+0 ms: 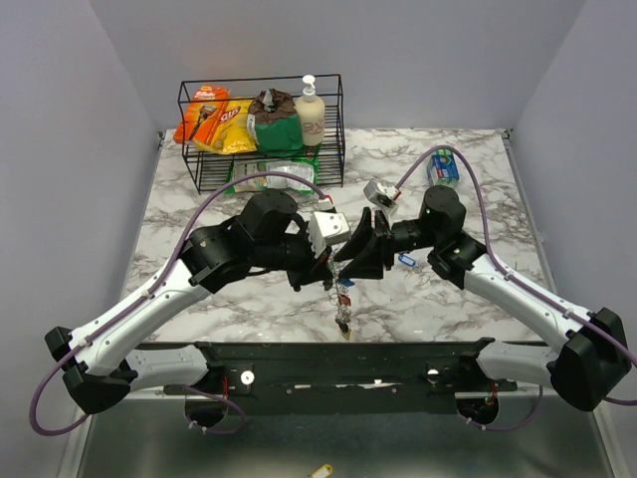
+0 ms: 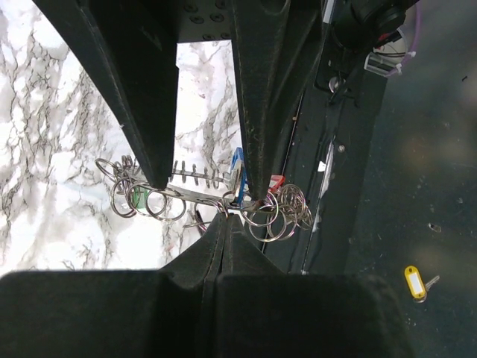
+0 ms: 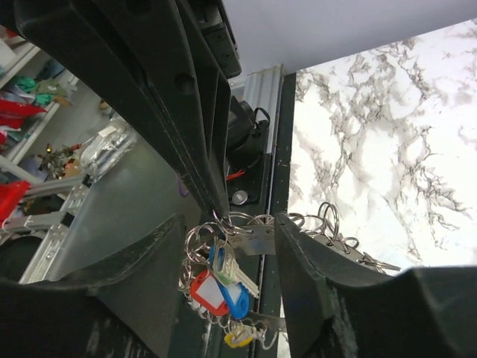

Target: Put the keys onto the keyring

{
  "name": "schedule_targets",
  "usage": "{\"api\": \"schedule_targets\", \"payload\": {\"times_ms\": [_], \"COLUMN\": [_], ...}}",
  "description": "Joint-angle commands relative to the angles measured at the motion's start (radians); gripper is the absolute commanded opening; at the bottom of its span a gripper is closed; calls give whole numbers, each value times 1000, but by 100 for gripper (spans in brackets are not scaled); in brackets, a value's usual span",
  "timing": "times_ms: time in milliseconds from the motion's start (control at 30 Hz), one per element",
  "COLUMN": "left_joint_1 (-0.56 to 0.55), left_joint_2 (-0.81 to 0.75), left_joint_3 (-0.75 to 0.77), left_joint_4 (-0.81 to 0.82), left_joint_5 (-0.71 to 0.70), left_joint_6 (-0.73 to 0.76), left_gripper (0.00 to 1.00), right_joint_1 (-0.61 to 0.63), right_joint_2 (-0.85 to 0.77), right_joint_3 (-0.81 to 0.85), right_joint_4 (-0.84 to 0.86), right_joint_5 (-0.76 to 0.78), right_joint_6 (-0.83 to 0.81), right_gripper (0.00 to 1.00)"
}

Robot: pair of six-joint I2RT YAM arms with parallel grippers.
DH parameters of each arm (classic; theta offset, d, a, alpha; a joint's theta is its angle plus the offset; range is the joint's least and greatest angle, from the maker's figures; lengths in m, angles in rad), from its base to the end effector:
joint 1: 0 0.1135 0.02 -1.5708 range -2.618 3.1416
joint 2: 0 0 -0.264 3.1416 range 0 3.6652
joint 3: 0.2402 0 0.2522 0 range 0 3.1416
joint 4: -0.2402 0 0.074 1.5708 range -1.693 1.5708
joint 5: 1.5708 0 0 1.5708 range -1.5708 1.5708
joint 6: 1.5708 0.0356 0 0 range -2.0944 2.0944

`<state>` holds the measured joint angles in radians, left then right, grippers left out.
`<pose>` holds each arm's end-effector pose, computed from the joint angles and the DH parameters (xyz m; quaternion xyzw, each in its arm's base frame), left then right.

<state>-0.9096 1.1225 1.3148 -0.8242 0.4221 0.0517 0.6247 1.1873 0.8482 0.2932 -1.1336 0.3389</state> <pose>0.1239 -0.1830 0.3942 0.4872 0.7294 -0.3539 0.3246 0.1930 0.1789 0.3293 -0.4540 0.5510 0.6141 0.3364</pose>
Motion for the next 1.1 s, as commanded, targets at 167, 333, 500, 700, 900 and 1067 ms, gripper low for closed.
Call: {"api": "schedule_targets", "payload": {"times_ms": [167,333,500,700,900,1067], "left_joint_1": [5,5,5,5,5,5], "left_joint_2": [-27,-35,-58,-70,-44,-27], "left_joint_3": [40,32,18,12,17,17], "left_joint_4": [79,88,120,145,149,137], "left_joint_5": [26,1,-12,0,23,18], "left_joint_6": [-27,-39,-47,-49,-49,-49], "left_gripper": [0,0,0,0,0,0], "right_joint_1": [23,27,29,30,33,33], "right_joint_2": [0,-5,-14,-17,-17,-37], "right_joint_3": [45,38,29,31,41,38], "right_joint_4": [-46,-57,-86,-101,-91,-80], "right_joint_5": [-18,-22,-26,-29,-19,-8], "right_joint_6": [-18,-24,-49,-64,-51,-40], "right_gripper": [47,40,36,34,30,27]}}
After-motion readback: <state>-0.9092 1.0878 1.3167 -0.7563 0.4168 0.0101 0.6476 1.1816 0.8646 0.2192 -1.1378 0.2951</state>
